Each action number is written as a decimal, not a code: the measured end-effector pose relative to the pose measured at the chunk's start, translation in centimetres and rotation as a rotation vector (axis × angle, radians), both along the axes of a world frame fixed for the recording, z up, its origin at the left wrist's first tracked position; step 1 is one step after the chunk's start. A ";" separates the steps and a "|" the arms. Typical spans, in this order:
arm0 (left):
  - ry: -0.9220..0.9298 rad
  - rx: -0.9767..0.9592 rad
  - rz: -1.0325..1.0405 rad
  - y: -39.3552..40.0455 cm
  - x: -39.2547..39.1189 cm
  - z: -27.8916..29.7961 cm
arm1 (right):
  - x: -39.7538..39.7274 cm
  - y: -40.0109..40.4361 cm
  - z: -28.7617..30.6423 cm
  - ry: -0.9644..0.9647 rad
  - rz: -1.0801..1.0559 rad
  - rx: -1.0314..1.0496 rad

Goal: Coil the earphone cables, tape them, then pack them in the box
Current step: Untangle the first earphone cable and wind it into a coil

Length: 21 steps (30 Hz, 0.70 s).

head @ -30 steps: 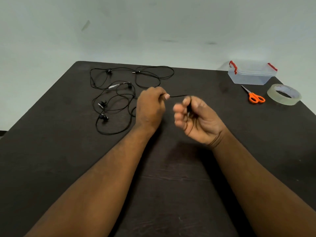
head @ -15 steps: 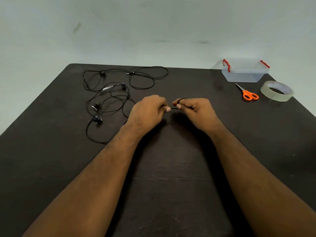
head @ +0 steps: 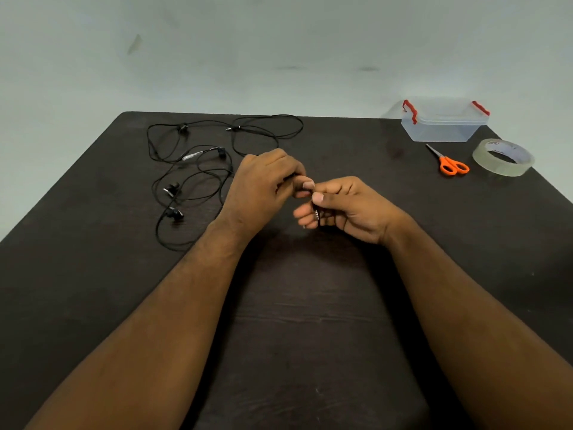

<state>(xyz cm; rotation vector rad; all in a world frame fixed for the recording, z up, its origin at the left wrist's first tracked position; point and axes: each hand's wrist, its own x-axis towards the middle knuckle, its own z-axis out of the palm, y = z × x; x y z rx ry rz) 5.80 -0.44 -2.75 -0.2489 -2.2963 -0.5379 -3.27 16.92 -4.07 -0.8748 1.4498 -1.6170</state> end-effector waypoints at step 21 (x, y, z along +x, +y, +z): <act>-0.461 0.036 -0.095 1.8 -0.2 -1.2 | -1.3 0.6 1.2 -0.103 -0.394 -0.440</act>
